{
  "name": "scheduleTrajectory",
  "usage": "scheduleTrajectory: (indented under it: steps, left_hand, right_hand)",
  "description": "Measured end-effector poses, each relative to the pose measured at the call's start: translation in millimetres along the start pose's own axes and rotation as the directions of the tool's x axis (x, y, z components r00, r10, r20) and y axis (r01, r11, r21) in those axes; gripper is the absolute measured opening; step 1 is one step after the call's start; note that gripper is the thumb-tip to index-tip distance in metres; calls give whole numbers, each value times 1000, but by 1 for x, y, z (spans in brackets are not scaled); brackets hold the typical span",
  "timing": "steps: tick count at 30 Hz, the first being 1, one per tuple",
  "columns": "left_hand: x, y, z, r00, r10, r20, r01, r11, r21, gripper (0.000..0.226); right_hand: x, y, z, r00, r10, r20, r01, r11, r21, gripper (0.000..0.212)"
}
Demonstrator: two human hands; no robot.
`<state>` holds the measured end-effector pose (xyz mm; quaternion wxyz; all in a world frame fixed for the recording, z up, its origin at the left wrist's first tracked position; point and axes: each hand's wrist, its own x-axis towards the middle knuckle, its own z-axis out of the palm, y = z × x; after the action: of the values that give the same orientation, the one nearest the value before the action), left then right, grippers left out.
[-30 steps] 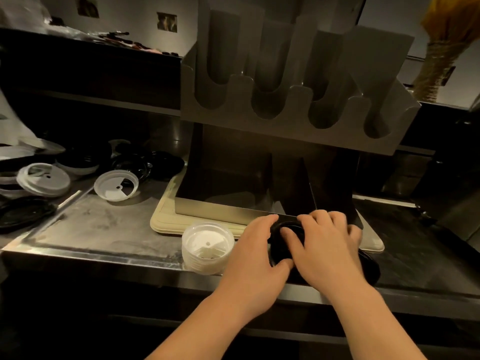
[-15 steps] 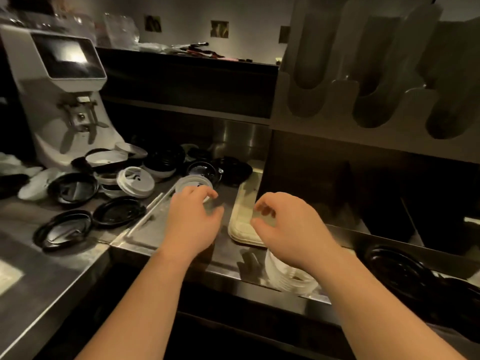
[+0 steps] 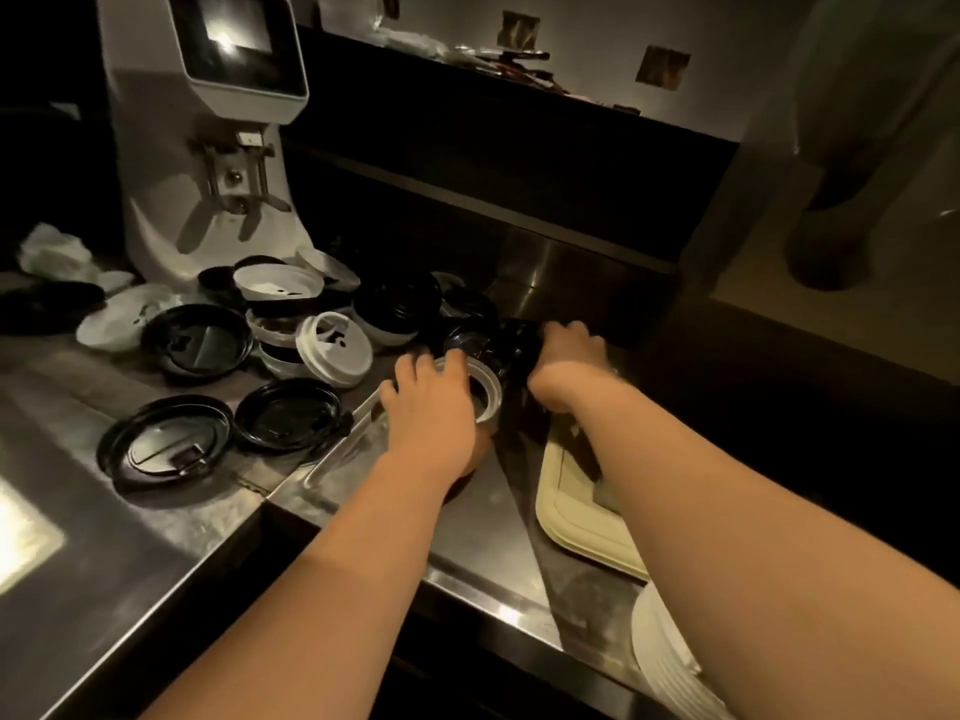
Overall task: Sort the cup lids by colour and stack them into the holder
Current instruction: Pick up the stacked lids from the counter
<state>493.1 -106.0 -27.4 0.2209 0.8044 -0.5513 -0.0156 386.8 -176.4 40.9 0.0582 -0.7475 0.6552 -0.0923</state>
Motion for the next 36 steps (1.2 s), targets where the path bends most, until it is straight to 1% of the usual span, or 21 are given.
scheduleTrajectory:
  steps: [1,3,5,6,7,9,12,13,15,16,18,20,22,23,24,27,29,30,33,34,36]
  left_hand:
    - [0,-1,2,999,2,-42,-3,1000,-17,66]
    - [-1,-4,3,996,2,-91,-10,996,-89,64]
    - [-3,-6,2,994,0,-108,-19,984,-178,75]
    - [-4,-7,1,993,0,-118,-27,975,-223,82]
    - [-5,-7,0,992,-2,-128,-32,963,-268,89]
    - [-6,-6,-3,990,-20,-139,-31,936,-350,95]
    - [-8,-3,-4,982,-50,-183,-34,904,-426,99]
    - [-7,-3,-4,979,-73,-189,-24,884,-467,101]
    - [-7,-3,-6,978,-142,-150,25,801,-599,107]
    - [-7,-3,-8,977,-174,-125,48,745,-665,109]
    - [-10,-2,-15,973,-212,-95,62,628,-776,109]
    - [-17,-1,-23,974,-216,-74,48,510,-859,106]
    - [-26,1,-30,977,-204,-63,30,423,-906,102]
    - [-31,2,-34,979,-195,-61,20,390,-920,101]
    - [-38,5,-38,982,-179,-63,5,361,-933,99]
    - [-64,20,-50,993,-80,-82,-53,311,-949,94]
    - [-84,35,-59,996,0,-89,-85,290,-953,89]
    - [-93,43,-62,995,38,-91,-98,270,-958,86]
    - [-117,68,-70,988,142,-54,-85,221,-972,71]
    - [-123,77,-70,985,169,-35,-72,216,-974,67]
    - [-134,89,-68,980,197,-17,-61,218,-974,59]
  right_hand:
    - [10,1,3,1000,5,-5,-5,1000,0,75]
    - [28,4,8,997,27,70,-27,1000,-3,87]
    - [45,8,15,983,62,175,-51,997,-65,96]
    - [50,11,19,977,73,202,-53,994,-99,95]
    - [55,13,24,976,75,204,-53,992,-112,89]
    - [57,17,31,988,46,148,-32,995,-97,72]
    - [53,17,31,997,19,81,-15,998,-57,61]
    - [50,17,28,997,12,71,-9,999,-54,55]
    - [41,16,17,1000,3,30,-2,1000,-27,36]
    - [36,14,10,1000,8,-11,-8,1000,0,32]
    - [22,10,-6,995,21,-95,-15,998,66,37]
    - [2,9,-23,994,32,-100,-11,979,206,45]
    - [-22,20,-41,998,31,-52,-6,901,434,54]
    - [-36,29,-50,999,19,-40,5,856,517,56]
    - [-50,39,-59,999,0,-32,18,817,576,55]
    - [-90,74,-81,995,-85,45,23,670,742,35]
    - [-116,97,-91,994,-92,67,-2,572,820,26]
    - [-128,108,-93,995,-79,58,-8,526,851,25]
    - [-160,136,-94,998,-16,56,-46,374,926,30]
    - [-168,144,-94,997,4,75,-72,313,947,31]
    - [-181,159,-92,987,31,157,-160,143,977,30]
